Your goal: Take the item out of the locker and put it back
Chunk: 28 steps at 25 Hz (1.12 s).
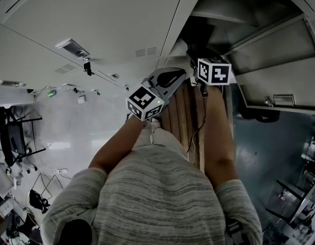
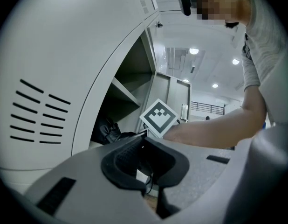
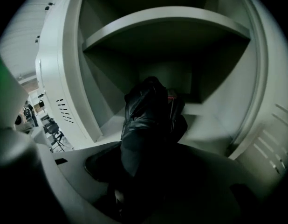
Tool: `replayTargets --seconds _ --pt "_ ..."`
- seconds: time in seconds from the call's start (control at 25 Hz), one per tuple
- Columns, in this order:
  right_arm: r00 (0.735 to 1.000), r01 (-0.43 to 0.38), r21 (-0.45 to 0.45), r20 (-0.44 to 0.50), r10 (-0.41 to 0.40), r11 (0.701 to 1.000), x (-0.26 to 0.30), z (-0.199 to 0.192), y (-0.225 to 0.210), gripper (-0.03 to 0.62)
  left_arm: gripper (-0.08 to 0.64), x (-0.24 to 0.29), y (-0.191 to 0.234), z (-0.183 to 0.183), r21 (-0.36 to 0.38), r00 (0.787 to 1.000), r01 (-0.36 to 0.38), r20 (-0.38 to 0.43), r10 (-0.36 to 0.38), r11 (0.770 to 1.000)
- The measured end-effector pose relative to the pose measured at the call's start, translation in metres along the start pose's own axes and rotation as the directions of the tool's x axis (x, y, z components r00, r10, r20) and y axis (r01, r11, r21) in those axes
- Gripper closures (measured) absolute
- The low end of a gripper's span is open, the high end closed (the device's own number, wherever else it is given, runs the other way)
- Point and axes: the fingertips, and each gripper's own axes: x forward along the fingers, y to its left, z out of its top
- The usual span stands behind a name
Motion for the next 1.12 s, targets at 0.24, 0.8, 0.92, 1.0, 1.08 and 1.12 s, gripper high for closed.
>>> replayTargets --seconds 0.24,0.8,0.92,1.0,1.08,1.12 --pt "0.988 0.011 0.015 0.155 -0.014 1.000 -0.007 0.000 0.000 0.324 0.551 -0.004 0.001 -0.005 0.018 1.000 -0.009 -0.026 0.009 1.000" --pt "0.916 -0.142 0.112 0.390 0.088 0.983 -0.024 -0.020 0.016 0.333 0.551 -0.006 0.011 -0.012 0.038 0.997 -0.037 -0.068 0.039 0.999" --pt "0.900 -0.169 0.114 0.424 0.106 0.979 -0.029 -0.024 0.025 0.333 0.551 -0.003 0.010 -0.012 0.037 0.997 -0.035 -0.071 0.037 0.999" --pt "0.888 -0.182 0.116 0.446 0.113 0.976 -0.036 -0.025 0.031 0.333 0.551 -0.002 0.009 -0.012 0.035 0.997 -0.033 -0.072 0.036 0.999" --pt "0.877 -0.192 0.113 0.466 0.119 0.975 -0.045 -0.025 0.035 0.333 0.551 -0.002 0.007 -0.011 0.030 0.997 -0.034 -0.068 0.036 0.999" --pt "0.869 -0.198 0.110 0.479 0.123 0.974 -0.052 -0.025 0.038 0.333 0.551 -0.002 0.007 -0.010 0.028 0.997 -0.036 -0.066 0.038 0.999"
